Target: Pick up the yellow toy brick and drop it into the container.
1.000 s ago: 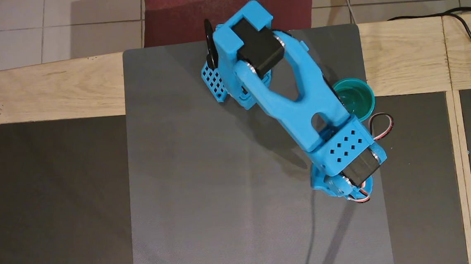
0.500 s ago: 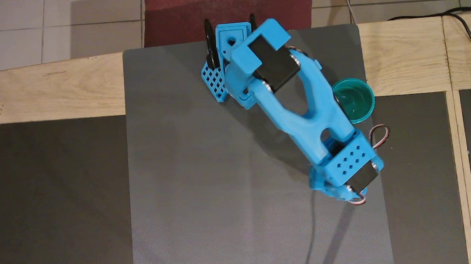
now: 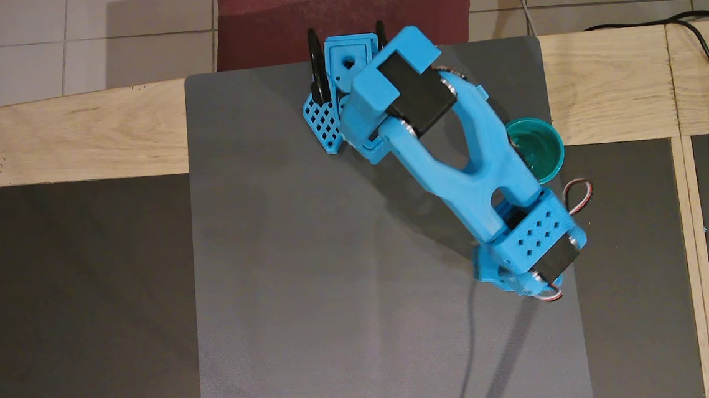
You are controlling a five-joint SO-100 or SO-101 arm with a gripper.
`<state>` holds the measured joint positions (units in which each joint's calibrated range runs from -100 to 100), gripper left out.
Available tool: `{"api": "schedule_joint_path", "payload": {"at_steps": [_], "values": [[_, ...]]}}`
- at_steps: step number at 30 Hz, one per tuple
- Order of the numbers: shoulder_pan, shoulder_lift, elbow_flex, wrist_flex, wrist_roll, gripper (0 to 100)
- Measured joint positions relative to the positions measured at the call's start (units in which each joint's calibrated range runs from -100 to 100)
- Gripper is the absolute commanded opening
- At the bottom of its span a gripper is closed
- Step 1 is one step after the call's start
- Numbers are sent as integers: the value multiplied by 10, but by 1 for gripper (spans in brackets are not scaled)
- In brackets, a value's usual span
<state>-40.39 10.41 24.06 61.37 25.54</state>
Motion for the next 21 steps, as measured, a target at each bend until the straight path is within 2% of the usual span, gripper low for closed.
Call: {"api": "schedule_joint_path", "payload": {"at_steps": [8,13,21], "values": [[0,0,0,2,-2,0],[-1,1,-5,8,-26,0],[-13,-24,-129,147,-43,0]]}}
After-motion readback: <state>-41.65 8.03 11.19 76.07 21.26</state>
